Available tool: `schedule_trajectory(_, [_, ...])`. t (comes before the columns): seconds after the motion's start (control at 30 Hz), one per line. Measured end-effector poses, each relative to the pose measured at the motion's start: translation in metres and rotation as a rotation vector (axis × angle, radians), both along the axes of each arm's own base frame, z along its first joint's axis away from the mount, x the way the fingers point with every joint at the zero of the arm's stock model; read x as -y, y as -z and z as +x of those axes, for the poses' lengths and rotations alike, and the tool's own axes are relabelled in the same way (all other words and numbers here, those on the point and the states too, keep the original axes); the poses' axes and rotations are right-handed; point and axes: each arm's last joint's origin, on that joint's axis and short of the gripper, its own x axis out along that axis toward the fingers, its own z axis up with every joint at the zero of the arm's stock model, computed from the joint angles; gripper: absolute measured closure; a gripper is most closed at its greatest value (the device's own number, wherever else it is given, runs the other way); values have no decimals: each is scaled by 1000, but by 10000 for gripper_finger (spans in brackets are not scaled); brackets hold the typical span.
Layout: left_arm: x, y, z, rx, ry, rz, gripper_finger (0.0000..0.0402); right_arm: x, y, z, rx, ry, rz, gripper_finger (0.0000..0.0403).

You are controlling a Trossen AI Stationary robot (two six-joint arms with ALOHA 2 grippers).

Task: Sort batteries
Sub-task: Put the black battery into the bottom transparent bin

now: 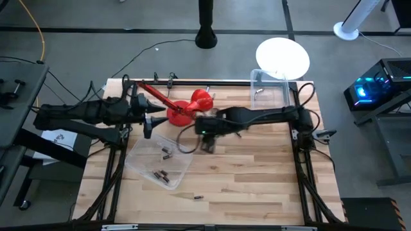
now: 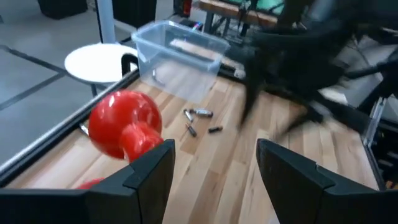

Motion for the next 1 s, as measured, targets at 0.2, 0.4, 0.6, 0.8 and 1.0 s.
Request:
schedule_trajectory(0.2, [7,23,9,63,103,-49,181,23,38,-77,-183,252,94,200])
schedule_trajectory(0.4, [10,33,19,151,104,-69,181,54,106,-112,-167,433,252,199])
schedule_trajectory(0.6, [7,30,25,210,19,-54,181,78,151,-119,-225,459,245,199])
schedule_trajectory(0.8, [6,29,29,237,-48,-66,181,85,168,-115,-295,395,200,199])
schedule_trajectory(1.0, [6,32,32,228,-71,-86,181,78,180,-110,-333,321,227,214])
